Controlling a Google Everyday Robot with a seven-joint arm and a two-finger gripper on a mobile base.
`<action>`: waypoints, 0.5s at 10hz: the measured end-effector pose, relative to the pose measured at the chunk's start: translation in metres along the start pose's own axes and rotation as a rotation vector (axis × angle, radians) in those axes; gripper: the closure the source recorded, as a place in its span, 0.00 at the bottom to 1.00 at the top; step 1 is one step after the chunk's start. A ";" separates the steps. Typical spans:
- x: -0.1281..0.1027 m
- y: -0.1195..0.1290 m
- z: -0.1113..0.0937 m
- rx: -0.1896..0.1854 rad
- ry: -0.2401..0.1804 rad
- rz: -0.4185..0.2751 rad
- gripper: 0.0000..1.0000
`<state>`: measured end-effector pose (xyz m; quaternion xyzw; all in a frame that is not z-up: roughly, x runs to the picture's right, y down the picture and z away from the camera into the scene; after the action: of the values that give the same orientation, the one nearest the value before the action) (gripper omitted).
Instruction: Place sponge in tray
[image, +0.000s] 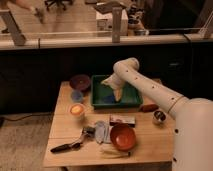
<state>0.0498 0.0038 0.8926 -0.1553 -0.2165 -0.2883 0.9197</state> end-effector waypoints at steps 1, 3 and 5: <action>0.001 -0.001 -0.002 0.009 -0.006 0.001 0.20; 0.003 -0.003 -0.005 0.025 -0.017 0.004 0.20; 0.004 -0.003 -0.005 0.027 -0.018 0.006 0.20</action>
<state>0.0530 -0.0024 0.8906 -0.1461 -0.2283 -0.2812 0.9206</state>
